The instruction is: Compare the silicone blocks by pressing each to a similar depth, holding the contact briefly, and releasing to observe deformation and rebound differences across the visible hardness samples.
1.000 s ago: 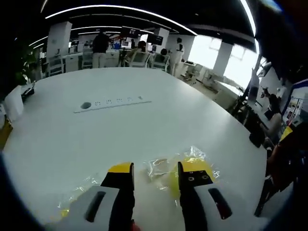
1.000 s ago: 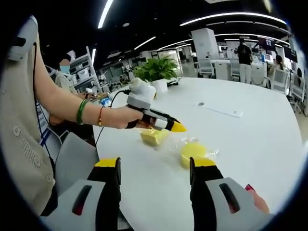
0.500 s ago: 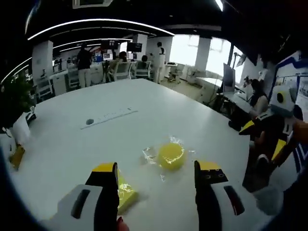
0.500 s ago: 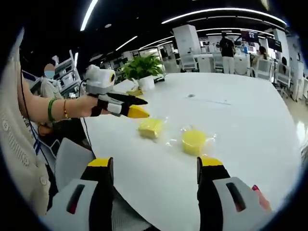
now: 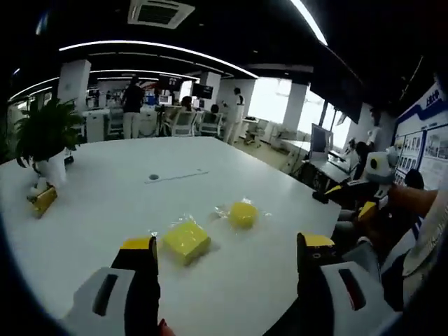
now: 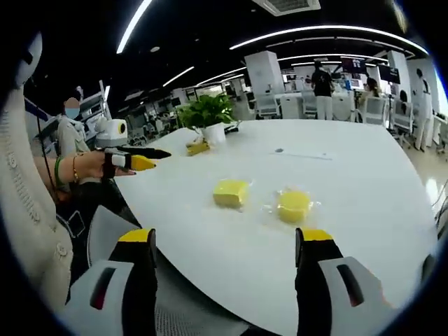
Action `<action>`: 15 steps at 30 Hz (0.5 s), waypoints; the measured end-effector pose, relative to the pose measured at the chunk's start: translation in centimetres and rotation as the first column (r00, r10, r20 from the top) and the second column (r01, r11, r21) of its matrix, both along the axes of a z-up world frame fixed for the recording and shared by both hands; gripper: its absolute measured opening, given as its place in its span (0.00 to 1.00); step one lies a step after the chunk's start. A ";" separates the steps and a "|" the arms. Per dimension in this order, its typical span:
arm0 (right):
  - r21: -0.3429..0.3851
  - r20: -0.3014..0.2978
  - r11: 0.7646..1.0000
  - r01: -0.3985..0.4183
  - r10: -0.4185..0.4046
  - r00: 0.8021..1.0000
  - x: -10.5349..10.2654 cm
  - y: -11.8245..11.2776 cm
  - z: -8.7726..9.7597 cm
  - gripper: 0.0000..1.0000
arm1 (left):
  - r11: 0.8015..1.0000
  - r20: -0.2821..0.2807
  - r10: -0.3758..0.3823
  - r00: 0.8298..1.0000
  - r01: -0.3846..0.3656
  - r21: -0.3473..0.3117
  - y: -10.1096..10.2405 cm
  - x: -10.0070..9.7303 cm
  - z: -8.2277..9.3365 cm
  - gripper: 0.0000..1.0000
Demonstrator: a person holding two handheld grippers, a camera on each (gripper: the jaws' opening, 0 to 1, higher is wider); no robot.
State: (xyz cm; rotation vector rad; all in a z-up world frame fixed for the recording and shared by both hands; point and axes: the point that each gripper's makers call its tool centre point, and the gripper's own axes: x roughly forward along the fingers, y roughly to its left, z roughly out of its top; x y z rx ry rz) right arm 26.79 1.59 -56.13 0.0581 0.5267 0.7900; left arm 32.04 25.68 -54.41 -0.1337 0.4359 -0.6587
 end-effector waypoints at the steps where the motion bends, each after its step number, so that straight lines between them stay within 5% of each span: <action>1: -0.005 -0.008 1.000 0.003 -0.004 1.000 -0.2 0.1 -0.1 0.76 | 1.000 -0.001 0.006 1.000 -0.006 -0.002 0.3 -0.2 0.0 0.79; 4: -0.017 -0.001 1.000 0.006 -0.006 1.000 -1.1 0.5 -0.3 0.75 | 0.999 -0.009 0.014 1.000 -0.015 -0.033 1.9 -1.9 0.0 0.68; 7: -0.014 -0.009 1.000 0.008 -0.008 1.000 -1.7 0.8 -0.4 0.75 | 0.997 0.004 0.026 1.000 -0.025 -0.078 3.2 -3.1 0.2 0.79; 9: -0.078 -0.021 0.997 -0.003 0.001 1.000 -2.3 0.6 -1.2 0.74 | 0.997 0.004 0.022 1.000 -0.022 -0.077 3.6 -3.8 0.2 0.80; 15: -0.015 -0.038 1.000 -0.023 0.022 0.999 -3.2 1.3 -0.5 0.76 | 0.992 0.027 0.019 0.999 -0.015 -0.126 4.0 -5.2 1.0 0.84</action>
